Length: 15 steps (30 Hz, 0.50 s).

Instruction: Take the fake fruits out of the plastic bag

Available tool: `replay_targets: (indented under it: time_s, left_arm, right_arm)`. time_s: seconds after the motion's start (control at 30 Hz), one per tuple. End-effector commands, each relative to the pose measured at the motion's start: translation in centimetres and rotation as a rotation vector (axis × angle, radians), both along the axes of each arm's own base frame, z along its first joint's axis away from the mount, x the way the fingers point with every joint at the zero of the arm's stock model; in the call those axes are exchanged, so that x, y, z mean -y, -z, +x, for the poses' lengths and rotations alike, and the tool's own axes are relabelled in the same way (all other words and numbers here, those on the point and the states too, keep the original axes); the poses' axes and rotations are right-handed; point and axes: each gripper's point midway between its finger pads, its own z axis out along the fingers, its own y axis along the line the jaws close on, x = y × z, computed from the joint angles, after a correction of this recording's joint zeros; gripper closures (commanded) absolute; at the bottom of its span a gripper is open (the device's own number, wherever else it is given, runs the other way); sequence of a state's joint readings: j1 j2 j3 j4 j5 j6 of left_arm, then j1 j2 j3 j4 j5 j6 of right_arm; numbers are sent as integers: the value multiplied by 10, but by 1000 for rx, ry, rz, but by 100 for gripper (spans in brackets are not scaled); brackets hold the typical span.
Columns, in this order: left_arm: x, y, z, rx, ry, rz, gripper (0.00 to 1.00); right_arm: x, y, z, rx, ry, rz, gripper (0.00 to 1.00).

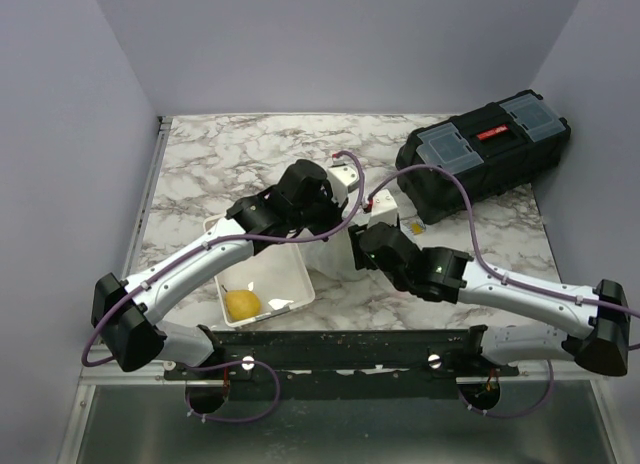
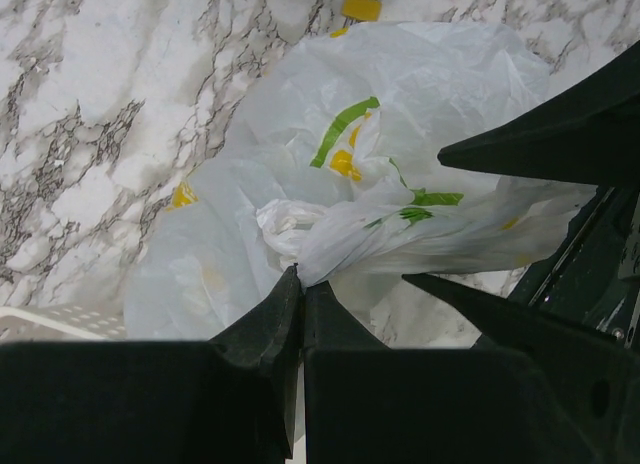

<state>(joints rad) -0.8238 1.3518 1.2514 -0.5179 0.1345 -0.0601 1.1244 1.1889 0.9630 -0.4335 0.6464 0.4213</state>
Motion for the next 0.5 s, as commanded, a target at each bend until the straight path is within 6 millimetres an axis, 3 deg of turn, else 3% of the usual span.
replay_targets:
  time_s: [0.0, 0.2, 0.47]
  left_arm:
    - [-6, -7, 2, 28, -23, -5, 100]
    - [-13, -9, 10, 52, -82, 1, 100]
    - [-21, -16, 18, 78, -142, -21, 100]
  right_arm:
    - [30, -3, 5, 64, 130, 21, 44]
    - [70, -18, 0, 124, 260, 129, 61]
    - [117, -35, -19, 157, 343, 331, 71]
